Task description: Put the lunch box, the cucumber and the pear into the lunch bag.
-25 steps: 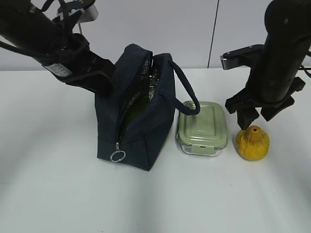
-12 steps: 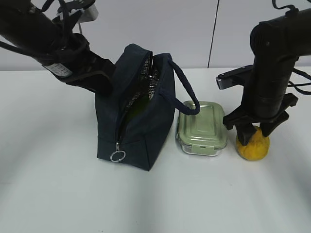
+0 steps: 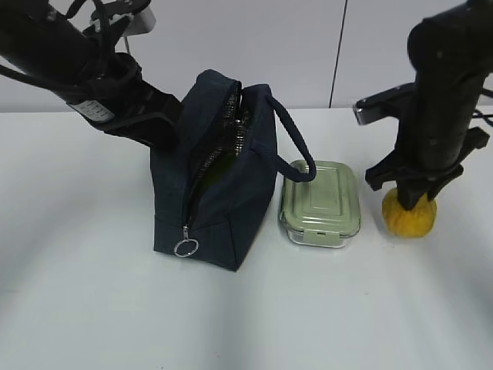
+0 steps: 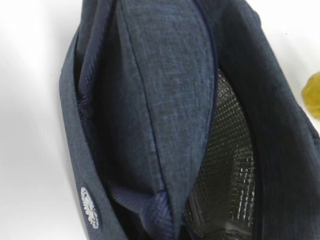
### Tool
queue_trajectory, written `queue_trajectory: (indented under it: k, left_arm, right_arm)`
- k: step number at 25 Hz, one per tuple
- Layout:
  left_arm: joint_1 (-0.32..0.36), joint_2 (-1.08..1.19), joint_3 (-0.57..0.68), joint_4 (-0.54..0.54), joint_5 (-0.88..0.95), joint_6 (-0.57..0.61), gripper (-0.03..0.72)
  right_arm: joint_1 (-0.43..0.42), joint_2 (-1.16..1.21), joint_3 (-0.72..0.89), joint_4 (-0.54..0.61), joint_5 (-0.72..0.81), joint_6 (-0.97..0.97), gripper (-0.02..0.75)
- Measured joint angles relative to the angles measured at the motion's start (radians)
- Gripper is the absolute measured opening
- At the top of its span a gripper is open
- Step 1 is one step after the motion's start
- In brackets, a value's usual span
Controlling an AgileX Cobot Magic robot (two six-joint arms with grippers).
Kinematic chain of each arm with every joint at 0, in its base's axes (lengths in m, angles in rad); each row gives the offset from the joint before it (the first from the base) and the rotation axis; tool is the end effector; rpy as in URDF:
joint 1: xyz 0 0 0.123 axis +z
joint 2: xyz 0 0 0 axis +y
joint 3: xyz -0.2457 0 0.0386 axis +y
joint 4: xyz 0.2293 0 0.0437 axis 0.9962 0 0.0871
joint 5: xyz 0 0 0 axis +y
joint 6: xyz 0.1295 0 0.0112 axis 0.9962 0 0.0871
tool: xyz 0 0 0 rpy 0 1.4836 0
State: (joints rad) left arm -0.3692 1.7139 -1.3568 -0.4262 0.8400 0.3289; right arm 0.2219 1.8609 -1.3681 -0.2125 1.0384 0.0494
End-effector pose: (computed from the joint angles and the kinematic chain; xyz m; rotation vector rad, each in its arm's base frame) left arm 0.3244 -0.1685 0.2134 0.6366 2.5697 -0.5257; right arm 0.3440 0.0534 0.1508 -0.3997 2.9532 -0.2556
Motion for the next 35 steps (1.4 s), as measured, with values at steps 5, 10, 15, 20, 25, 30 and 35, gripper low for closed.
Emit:
queue_trajectory:
  k: [5, 10, 15, 20, 25, 30, 35]
  left_arm:
    - [0.000, 0.000, 0.000, 0.001, 0.000, 0.000, 0.003]
    - [0.000, 0.000, 0.000, 0.002, 0.000, 0.000, 0.003]
    - [0.000, 0.000, 0.000, 0.003, 0.000, 0.000, 0.003]
    - [0.000, 0.000, 0.000, 0.004, 0.003, 0.000, 0.003]
    - [0.000, 0.000, 0.000, 0.004, 0.004, 0.000, 0.003]
    - [0.000, 0.000, 0.000, 0.005, 0.004, 0.000, 0.003]
    - [0.000, 0.000, 0.000, 0.005, 0.004, 0.000, 0.003]
  right_arm:
    - [0.002, -0.135, -0.088, 0.125, 0.014, -0.079, 0.183]
    - [0.063, -0.176, -0.211, 0.212, 0.047, -0.133, 0.182]
    - [0.194, -0.167, -0.304, 0.295, 0.018, -0.160, 0.182]
    - [0.288, -0.106, -0.375, 0.324, -0.010, -0.166, 0.182]
    - [0.323, -0.048, -0.385, 0.337, -0.056, -0.169, 0.182]
    - [0.325, 0.035, -0.385, 0.337, -0.063, -0.169, 0.182]
    - [0.325, 0.099, -0.385, 0.264, -0.042, -0.162, 0.182]
